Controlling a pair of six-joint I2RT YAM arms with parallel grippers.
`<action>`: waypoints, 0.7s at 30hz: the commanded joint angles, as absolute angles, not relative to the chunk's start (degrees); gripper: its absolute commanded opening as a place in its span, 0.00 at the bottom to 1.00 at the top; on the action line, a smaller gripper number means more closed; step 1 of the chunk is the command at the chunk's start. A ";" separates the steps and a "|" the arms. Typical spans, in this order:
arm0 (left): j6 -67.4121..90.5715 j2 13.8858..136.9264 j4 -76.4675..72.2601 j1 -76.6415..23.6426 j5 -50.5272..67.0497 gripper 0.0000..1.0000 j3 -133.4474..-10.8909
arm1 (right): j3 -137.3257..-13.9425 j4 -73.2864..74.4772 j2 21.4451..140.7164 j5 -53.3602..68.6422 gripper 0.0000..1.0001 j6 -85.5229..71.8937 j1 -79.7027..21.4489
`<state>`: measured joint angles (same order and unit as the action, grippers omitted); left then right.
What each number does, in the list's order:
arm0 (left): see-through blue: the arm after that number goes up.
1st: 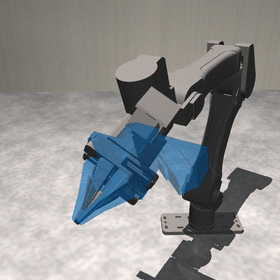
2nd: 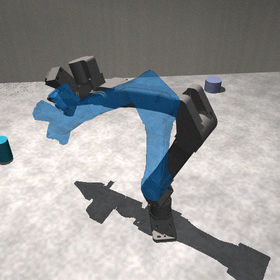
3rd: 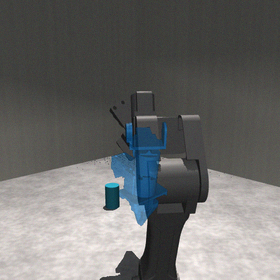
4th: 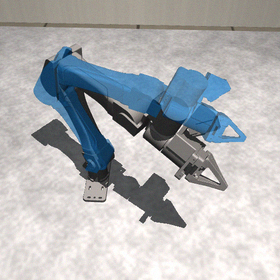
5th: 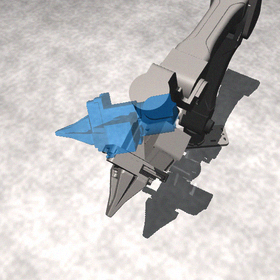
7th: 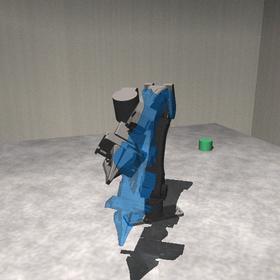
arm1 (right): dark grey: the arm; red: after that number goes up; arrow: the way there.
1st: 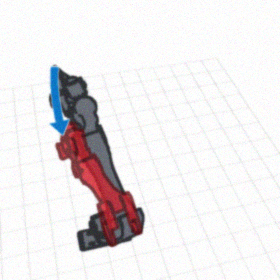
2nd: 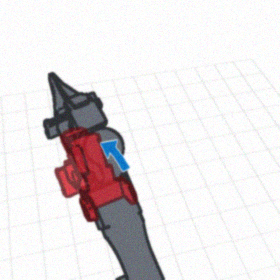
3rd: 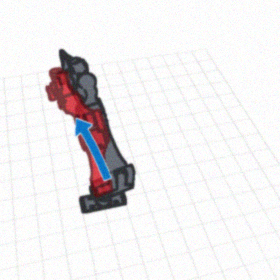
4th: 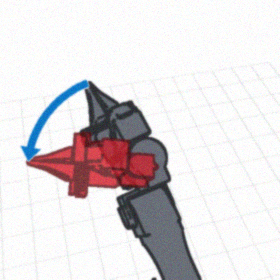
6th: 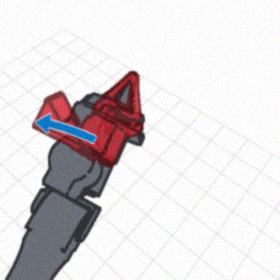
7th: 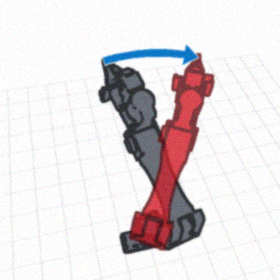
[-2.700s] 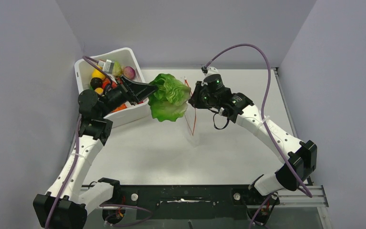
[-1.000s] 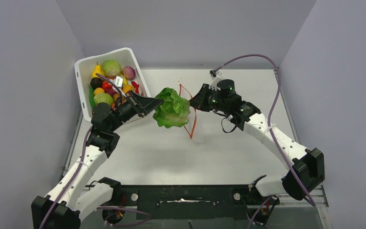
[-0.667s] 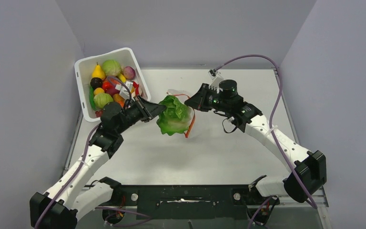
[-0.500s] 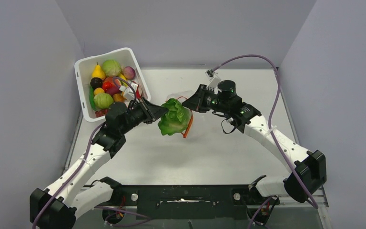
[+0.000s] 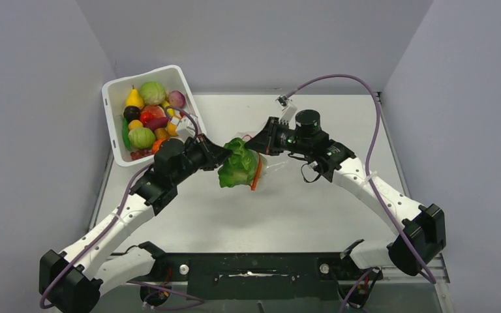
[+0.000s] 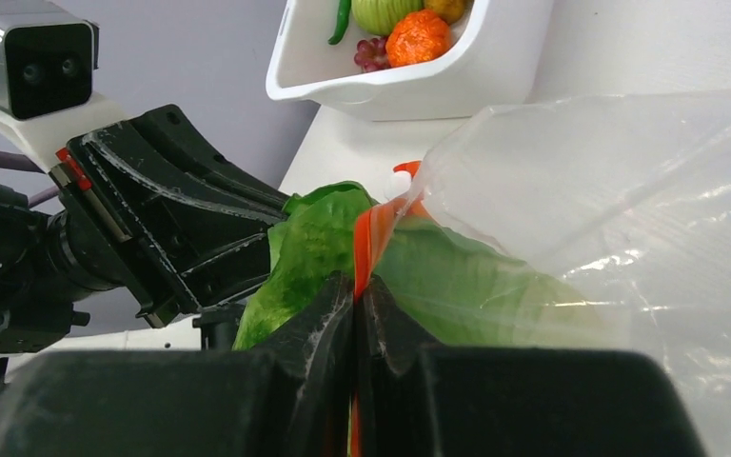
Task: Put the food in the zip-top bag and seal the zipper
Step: Place the fake vegetable in the zipper food storage bag.
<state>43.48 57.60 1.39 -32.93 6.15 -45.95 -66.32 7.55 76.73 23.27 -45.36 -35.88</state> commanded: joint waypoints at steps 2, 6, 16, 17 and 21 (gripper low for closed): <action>48.16 52.31 -12.55 -33.22 10.48 0.00 -45.49 | -64.48 -0.70 74.89 27.02 0.00 -50.91 -32.33; 53.30 49.04 -20.45 -33.17 9.64 0.00 -42.10 | -62.84 -4.69 73.83 29.82 0.00 -56.05 -31.54; 51.26 49.82 -29.96 -33.22 7.66 0.00 -32.03 | -61.65 -15.20 73.34 35.78 0.00 -66.65 -31.58; 50.45 50.10 -29.94 -33.20 7.57 0.00 -31.70 | -61.77 -15.17 73.24 36.04 0.00 -66.82 -31.56; 48.57 51.52 -27.30 -33.26 7.33 0.00 -32.84 | -61.61 -15.30 73.08 36.43 0.00 -67.28 -31.61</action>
